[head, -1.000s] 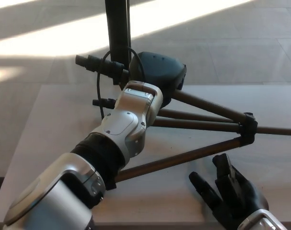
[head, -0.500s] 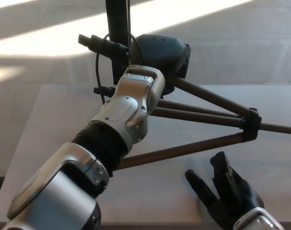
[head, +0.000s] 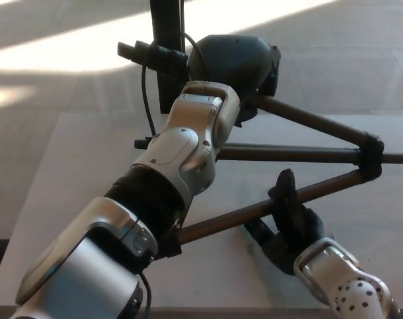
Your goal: Use both hands of the robot to pick up the tripod lying in the middle of the desk and make it stand upright on the desk
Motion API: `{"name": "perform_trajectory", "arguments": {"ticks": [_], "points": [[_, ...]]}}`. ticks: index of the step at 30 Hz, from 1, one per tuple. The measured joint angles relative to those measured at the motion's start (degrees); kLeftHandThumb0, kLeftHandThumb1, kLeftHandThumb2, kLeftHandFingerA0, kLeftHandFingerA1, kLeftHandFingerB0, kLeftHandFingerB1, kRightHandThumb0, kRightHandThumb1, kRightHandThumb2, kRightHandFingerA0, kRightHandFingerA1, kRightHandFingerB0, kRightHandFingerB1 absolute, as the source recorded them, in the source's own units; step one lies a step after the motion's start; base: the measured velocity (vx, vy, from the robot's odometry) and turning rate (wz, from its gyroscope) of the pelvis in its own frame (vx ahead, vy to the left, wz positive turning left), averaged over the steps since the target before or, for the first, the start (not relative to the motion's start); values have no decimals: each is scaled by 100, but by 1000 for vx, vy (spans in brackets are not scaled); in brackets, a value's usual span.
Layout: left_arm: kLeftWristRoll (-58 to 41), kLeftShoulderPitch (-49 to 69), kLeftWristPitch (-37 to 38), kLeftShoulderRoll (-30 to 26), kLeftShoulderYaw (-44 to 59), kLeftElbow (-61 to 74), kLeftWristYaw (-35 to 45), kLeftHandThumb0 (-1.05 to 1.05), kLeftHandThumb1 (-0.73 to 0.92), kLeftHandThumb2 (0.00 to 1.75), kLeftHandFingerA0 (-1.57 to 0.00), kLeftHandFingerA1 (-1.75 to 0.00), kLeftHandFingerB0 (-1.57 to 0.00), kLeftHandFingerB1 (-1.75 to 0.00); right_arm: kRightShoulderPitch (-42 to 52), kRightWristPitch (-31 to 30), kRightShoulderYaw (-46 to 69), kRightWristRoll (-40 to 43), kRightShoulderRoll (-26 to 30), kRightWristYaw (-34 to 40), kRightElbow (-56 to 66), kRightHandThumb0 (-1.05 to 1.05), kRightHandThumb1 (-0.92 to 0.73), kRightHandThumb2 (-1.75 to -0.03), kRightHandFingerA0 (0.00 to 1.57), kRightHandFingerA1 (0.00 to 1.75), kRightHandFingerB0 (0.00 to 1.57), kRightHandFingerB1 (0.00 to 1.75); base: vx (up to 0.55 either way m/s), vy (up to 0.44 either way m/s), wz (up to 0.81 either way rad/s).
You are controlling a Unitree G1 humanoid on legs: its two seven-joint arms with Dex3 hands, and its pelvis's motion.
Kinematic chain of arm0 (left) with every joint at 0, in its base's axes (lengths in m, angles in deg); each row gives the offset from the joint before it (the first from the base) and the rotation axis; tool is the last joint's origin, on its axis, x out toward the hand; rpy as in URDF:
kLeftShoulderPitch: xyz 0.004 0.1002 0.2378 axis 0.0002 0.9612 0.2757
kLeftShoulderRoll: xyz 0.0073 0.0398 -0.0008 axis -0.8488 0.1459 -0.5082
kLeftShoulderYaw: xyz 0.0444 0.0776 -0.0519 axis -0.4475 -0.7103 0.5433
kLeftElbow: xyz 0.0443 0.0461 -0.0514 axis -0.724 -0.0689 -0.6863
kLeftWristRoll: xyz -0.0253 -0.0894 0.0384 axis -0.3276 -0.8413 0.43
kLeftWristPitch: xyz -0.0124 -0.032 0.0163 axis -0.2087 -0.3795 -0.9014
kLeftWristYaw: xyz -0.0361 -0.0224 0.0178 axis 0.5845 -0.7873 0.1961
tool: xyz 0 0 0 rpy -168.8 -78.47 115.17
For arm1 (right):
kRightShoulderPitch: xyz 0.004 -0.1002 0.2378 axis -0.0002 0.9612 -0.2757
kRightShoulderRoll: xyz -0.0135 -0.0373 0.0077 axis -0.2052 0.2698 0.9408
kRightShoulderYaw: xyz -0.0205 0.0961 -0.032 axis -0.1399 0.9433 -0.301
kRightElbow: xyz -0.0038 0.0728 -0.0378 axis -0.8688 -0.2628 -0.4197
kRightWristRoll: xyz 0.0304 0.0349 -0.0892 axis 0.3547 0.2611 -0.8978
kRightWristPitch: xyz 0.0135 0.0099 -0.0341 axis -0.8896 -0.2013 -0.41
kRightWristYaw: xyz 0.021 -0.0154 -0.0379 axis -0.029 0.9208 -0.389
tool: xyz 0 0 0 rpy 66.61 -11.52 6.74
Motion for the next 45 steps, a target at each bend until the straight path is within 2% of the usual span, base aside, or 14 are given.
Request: {"name": "perform_trajectory", "arguments": {"ticks": [4, 5, 6, 7, 11, 13, 14, 18, 20, 29, 35, 37, 38, 45], "points": [[9, 10, -10, -77, -19, 122, -1, -26, 63, 83, -90, -115, -79, -84, -169, 126, 11, -285, 58, -9, -50, -84, -52, -85, 0, 23, 0, 5, 0, 0, 0], [10, 18, -9, -109, -28, 163, -3, -25, 62, 82, -90, -120, -80, -88, -243, 124, 16, -353, 83, -7, -53, -61, -77, -64, 10, 66, 5, 36, 0, 0, 0], [16, 31, -10, -136, -39, 186, -19, -26, 61, 78, -85, -149, -76, -116, -322, 114, 9, -409, 127, -7, -50, -62, -62, -93, 20, 69, 9, 57, 0, 0, 0], [20, 44, -10, -170, -43, 208, -43, -27, 62, 75, -86, -150, -77, -112, -398, 76, 16, -456, 188, 7, -41, -56, -79, -64, 9, 69, 2, 46, 0, 0, 0], [35, 145, -35, -299, -91, 252, -80, -27, 65, 79, -89, -135, -79, -102, -617, 115, 168, -652, 242, 154, 64, -36, -81, -64, 36, 61, 19, 35, 0, 0, 0], [38, 240, -57, -326, -124, 253, -79, -28, 66, 82, -83, -150, -79, -98, -637, 253, 244, -802, 199, 274, 143, -28, -85, -69, 70, 149, 40, 61, 0, 0, 0], [37, 249, -57, -335, -127, 258, -79, -28, 67, 81, -83, -147, -77, -94, -637, 305, 256, -864, 172, 330, 144, -18, -77, -85, 95, 169, 63, 128, 0, 0, 0], [36, 250, -54, -366, -126, 282, -78, -30, 63, 73, -89, -170, -67, -119, -632, 431, 242, -1079, 89, 489, 114, -20, -52, -126, 106, 175, 85, 162, 0, 0, 0], [36, 250, -54, -378, -127, 286, -78, -26, 60, 81, -83, -162, -74, -117, -630, 523, 162, -1247, 100, 552, 114, -26, -64, -108, 99, 175, 75, 154, 0, 0, 0], [34, 254, -52, -454, -128, 329, -77, -18, 62, 82, -88, -173, -70, -129, -584, 727, -306, -1939, 307, 677, 143, -19, -53, -120, 92, 175, 79, 150, 0, 0, 0], [33, 324, -47, -499, -128, 369, -77, -25, 64, 82, -87, -139, -79, -100, -565, 807, -682, -2367, 628, 692, 217, -22, -49, -121, 94, 175, 78, 154, 0, 0, 0], [28, 358, -47, -506, -121, 407, -77, -24, 62, 74, -83, -169, -64, -145, -564, 821, -820, -2483, 765, 692, 255, -23, -51, -121, 94, 175, 75, 158, 0, 0, 0], [25, 376, -47, -507, -117, 428, -77, -14, 62, 73, -98, -175, -68, -143, -564, 827, -873, -2537, 830, 692, 272, -23, -50, -123, 94, 175, 75, 159, 0, 0, 0], [-20, 480, -47, -498, 44, 556, -81, -15, 57, 92, -84, -175, -62, -166, -589, 837, -1319, -2817, 1413, 634, 487, -19, -43, -127, 97, 171, 81, 150, 0, 0, 0]]}}
